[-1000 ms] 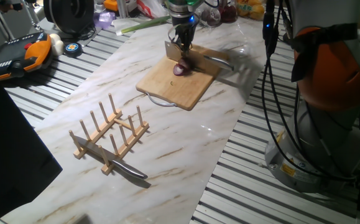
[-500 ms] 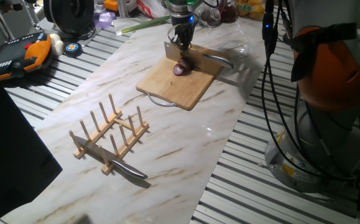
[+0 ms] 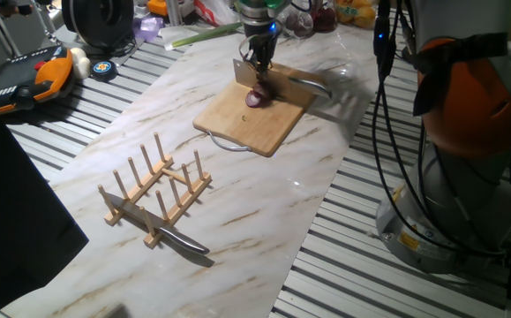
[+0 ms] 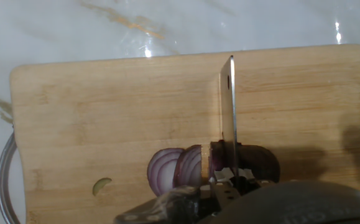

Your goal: Chop the onions

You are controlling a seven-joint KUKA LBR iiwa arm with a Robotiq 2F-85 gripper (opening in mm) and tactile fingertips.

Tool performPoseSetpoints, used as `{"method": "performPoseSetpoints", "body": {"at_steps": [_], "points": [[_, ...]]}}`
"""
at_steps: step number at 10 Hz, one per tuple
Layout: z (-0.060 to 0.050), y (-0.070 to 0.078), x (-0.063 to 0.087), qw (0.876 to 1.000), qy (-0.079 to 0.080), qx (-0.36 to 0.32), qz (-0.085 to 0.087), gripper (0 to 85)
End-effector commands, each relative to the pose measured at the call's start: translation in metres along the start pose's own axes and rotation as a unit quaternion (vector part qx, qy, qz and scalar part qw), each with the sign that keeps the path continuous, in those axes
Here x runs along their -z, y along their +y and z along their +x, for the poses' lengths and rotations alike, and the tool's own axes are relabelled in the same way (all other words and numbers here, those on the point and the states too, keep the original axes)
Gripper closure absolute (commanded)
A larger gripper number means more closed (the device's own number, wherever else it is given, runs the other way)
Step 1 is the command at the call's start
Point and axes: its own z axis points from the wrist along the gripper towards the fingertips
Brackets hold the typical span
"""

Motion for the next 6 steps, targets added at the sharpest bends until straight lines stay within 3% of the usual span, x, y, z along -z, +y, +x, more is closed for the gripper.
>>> {"method": "performPoseSetpoints", "body": {"at_steps": [1,6], "points": [[0.0006,0.0001,-0.0004,1.0,0.002,0.0,0.0,84.3],[0.0019,0.0023,-0.002,1.0,0.004,-0.002,0.0,84.3]]}}
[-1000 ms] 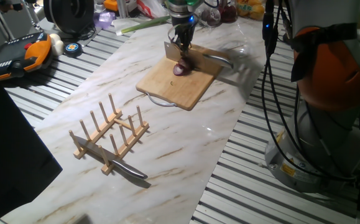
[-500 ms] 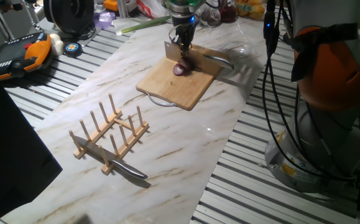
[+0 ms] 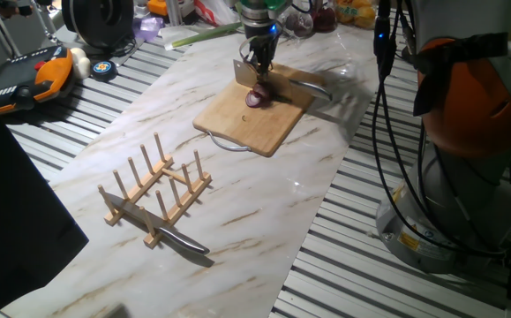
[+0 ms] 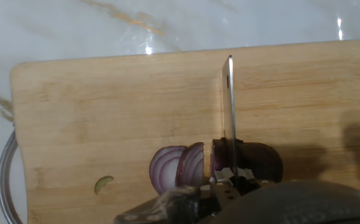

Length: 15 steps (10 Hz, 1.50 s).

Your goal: Chop the onions

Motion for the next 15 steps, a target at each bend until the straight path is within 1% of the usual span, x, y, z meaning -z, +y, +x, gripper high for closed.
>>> {"method": "performPoseSetpoints", "body": {"at_steps": [1,4,7,11,13,14,15], "points": [[0.0,-0.001,0.002,1.0,0.0,0.0,0.001,84.3],[-0.003,-0.004,0.008,1.0,0.004,0.002,0.001,84.3],[-0.004,-0.002,0.009,1.0,0.004,0.002,0.0,84.3],[-0.007,0.012,0.014,1.0,0.008,-0.004,0.0,84.3],[-0.004,0.021,0.011,1.0,0.005,-0.01,-0.001,84.3],[-0.002,0.023,0.009,1.0,0.004,-0.011,-0.001,84.3],[-0.001,0.021,0.007,1.0,0.004,-0.011,-0.002,84.3]]}}
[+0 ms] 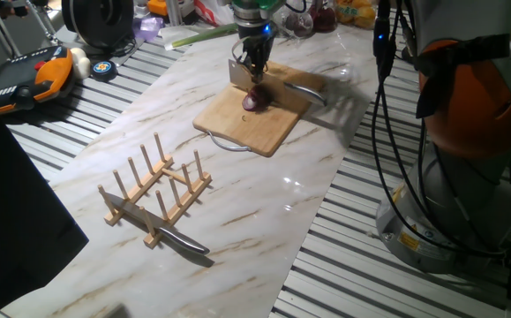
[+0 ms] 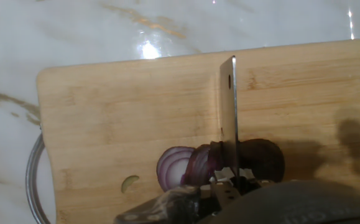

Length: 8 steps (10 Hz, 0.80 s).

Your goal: Chop the onions

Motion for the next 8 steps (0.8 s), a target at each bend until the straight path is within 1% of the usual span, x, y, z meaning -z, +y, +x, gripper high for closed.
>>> {"method": "performPoseSetpoints", "body": {"at_steps": [1,5,8], "points": [[-0.0002,-0.0004,0.0001,1.0,0.001,0.0,0.0,84.3],[-0.0021,-0.0011,-0.0031,1.0,0.007,-0.001,-0.002,84.3],[-0.0028,-0.0012,-0.0053,1.0,0.007,0.0,-0.003,84.3]]}}
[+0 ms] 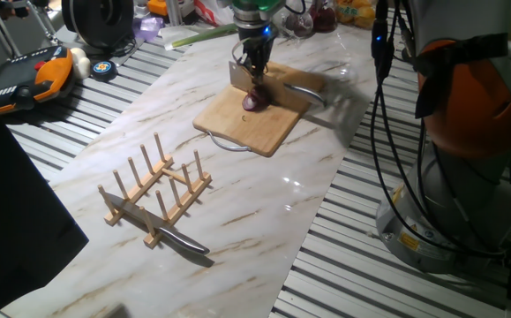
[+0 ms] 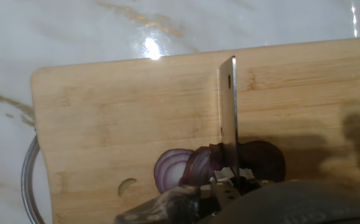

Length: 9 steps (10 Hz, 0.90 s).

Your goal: Chop the onions

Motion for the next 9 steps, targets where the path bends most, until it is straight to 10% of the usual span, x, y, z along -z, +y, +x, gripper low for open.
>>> {"method": "performPoseSetpoints", "body": {"at_steps": [1,9], "points": [[-0.0002,0.0001,-0.0006,1.0,0.0,0.0,-0.002,84.3],[-0.0039,0.0013,-0.0061,1.0,0.002,0.001,-0.009,84.3]]}}
